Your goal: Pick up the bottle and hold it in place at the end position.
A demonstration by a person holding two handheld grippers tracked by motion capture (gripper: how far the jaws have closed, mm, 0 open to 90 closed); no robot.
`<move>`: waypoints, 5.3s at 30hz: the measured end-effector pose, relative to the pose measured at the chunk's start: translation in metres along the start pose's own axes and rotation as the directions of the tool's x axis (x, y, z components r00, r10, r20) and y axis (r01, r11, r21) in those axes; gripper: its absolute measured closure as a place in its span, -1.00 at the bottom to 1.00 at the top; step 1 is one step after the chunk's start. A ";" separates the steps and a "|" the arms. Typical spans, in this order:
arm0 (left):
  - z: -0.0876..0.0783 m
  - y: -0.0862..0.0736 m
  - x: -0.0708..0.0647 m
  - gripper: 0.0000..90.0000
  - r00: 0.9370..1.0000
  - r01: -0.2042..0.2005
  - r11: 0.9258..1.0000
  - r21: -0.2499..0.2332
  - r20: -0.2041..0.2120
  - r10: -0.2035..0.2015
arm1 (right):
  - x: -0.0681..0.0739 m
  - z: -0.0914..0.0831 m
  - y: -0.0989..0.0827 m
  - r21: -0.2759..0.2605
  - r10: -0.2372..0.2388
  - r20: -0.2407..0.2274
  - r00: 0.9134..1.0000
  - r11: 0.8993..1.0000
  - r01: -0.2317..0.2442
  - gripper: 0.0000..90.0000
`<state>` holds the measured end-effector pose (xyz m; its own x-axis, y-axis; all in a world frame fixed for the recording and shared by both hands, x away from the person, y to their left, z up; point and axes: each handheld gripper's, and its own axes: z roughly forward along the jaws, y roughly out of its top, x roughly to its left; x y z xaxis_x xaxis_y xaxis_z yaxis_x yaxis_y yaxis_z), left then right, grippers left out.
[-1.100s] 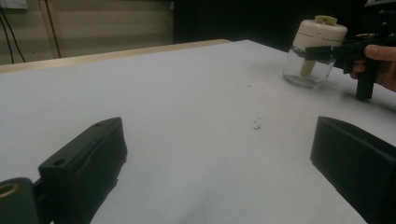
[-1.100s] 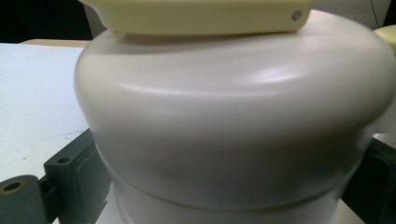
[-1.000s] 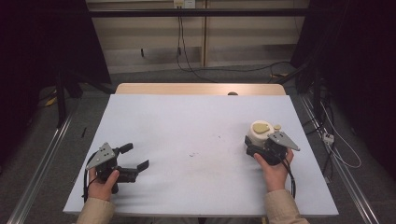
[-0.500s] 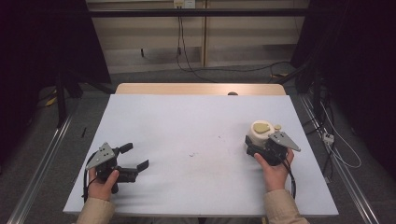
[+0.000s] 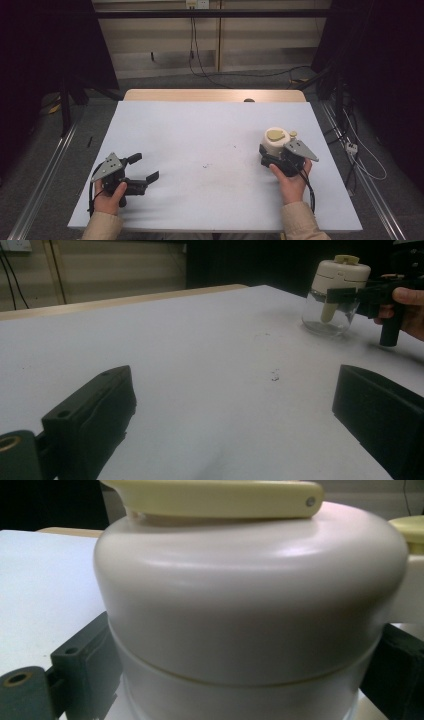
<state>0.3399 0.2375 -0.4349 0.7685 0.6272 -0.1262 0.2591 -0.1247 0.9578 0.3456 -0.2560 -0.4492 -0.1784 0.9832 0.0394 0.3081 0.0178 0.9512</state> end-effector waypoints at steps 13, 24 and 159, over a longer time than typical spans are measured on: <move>0.000 0.000 0.000 -0.93 1.000 0.001 1.000 -0.002 0.000 -0.001 | 0.012 0.001 0.007 -0.021 -0.026 -0.046 0.999 0.999 0.025 -0.88; -0.001 0.000 0.001 -0.93 1.000 0.002 1.000 -0.009 -0.004 -0.002 | 0.027 0.010 0.015 -0.031 -0.041 -0.087 0.995 0.999 0.038 -0.88; -0.004 0.000 0.002 -0.93 1.000 0.007 1.000 -0.014 0.004 -0.007 | 0.131 0.102 0.024 0.022 -0.095 -0.248 0.964 0.994 0.104 -0.88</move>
<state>0.3394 0.2421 -0.4339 0.7691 0.6250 -0.1336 0.2562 -0.1099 0.9604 0.4246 -0.1086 -0.4528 -0.4326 0.9013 0.0235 0.3088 0.1236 0.9431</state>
